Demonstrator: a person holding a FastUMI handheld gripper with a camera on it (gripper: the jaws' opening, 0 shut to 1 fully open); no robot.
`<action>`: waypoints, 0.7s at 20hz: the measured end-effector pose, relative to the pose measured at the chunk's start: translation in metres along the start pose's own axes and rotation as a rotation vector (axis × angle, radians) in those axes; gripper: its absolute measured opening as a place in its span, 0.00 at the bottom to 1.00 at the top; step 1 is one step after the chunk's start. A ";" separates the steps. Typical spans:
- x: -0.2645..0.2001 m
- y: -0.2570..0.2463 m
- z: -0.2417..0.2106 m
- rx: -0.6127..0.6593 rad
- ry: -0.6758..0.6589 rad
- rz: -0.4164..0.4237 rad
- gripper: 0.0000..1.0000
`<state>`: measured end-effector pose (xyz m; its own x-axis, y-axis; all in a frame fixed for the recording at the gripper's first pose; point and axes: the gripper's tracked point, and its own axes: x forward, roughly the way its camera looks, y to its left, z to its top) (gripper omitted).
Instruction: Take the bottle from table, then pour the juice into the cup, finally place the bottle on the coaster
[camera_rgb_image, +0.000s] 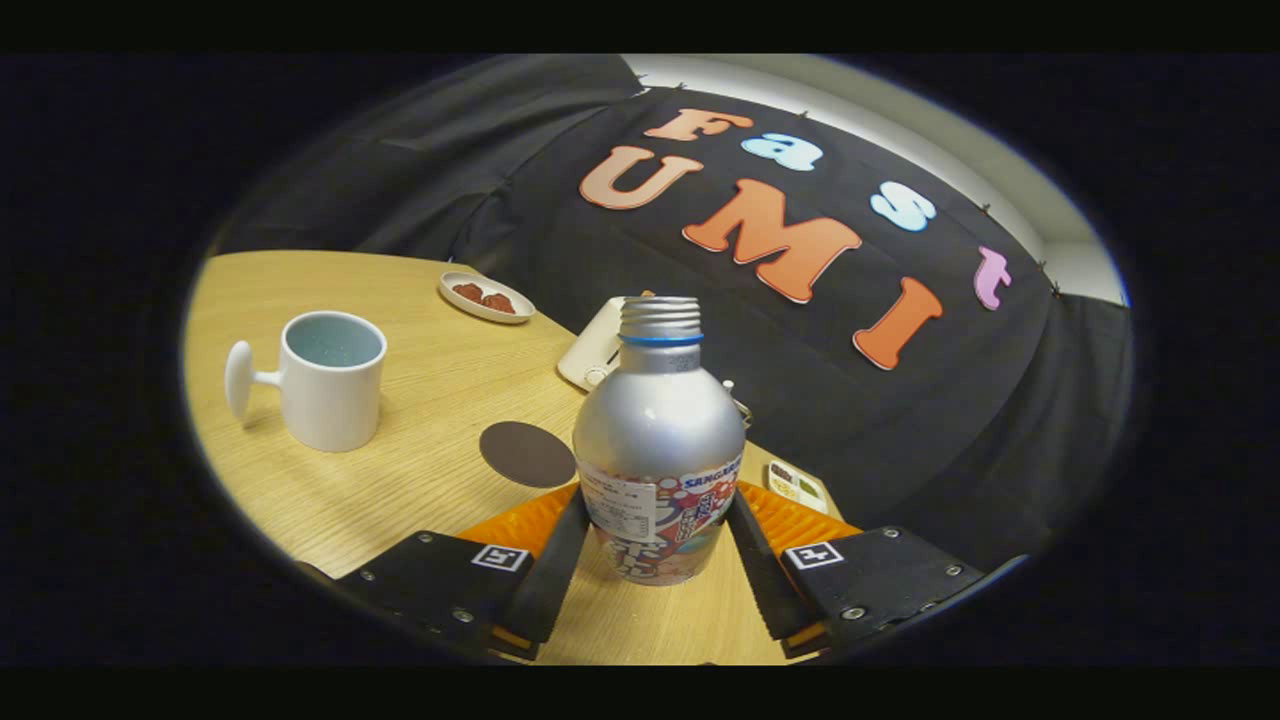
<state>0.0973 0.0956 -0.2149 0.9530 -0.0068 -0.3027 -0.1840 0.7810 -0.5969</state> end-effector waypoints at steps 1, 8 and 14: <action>0.000 0.001 0.005 -0.040 -0.011 -0.010 0.78; 0.005 0.019 0.029 -0.367 -0.073 -0.056 0.78; 0.003 0.028 0.042 -0.511 -0.131 -0.058 0.78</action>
<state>0.1050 0.1432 -0.2014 0.9811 0.0631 -0.1829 -0.1931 0.3774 -0.9057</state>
